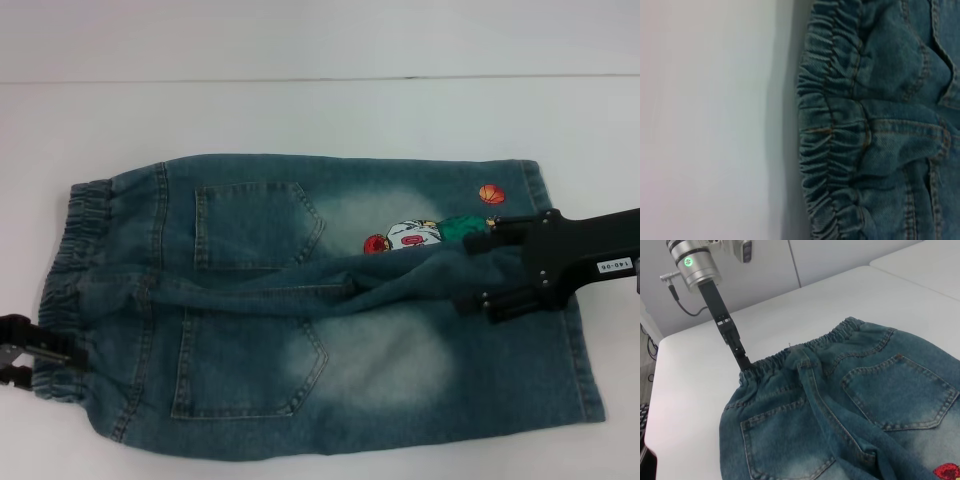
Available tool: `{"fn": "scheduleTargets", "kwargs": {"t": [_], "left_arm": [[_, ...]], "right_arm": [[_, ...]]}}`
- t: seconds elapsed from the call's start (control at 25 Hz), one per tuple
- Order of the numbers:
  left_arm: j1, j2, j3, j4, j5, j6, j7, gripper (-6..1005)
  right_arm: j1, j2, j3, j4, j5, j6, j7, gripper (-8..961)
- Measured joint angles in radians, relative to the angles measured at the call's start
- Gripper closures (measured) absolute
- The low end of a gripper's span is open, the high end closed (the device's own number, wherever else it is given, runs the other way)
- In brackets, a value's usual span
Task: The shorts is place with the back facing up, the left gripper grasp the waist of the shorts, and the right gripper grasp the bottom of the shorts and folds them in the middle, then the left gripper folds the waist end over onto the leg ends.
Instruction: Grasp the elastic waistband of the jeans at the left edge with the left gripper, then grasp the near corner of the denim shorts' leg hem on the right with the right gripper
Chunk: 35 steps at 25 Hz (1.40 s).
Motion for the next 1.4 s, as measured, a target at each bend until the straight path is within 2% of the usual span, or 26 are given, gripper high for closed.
{"fn": "scheduleTargets", "kwargs": {"t": [0.28, 0.4, 0.64, 0.84, 1.08, 1.24, 1.4], "left_arm": [[0.001, -0.001, 0.004, 0.005, 0.000, 0.025, 0.013, 303], [0.000, -0.008, 0.006, 0.005, 0.000, 0.017, 0.034, 306], [-0.007, -0.021, 0.008, 0.003, 0.000, -0.002, 0.055, 434], [-0.012, -0.019, 0.009, 0.004, 0.003, 0.002, 0.059, 541], [-0.013, -0.017, 0.011, 0.004, 0.003, 0.008, 0.062, 803], [-0.017, -0.020, 0.019, 0.009, 0.001, 0.011, 0.069, 897], [-0.029, -0.020, 0.016, 0.011, -0.001, 0.006, 0.074, 925]], "right_arm": [[-0.003, 0.003, 0.000, 0.000, 0.000, 0.002, -0.003, 12], [-0.003, 0.004, 0.000, 0.000, 0.000, 0.003, -0.009, 12], [-0.006, 0.004, 0.000, 0.000, 0.000, 0.007, -0.014, 11], [-0.008, 0.004, 0.001, 0.000, 0.000, 0.007, -0.014, 12], [-0.009, 0.001, 0.008, 0.000, 0.000, 0.001, -0.007, 12], [0.005, -0.022, 0.056, 0.000, 0.022, -0.030, 0.077, 11], [0.035, -0.068, 0.077, 0.000, 0.026, -0.064, 0.231, 12]]}}
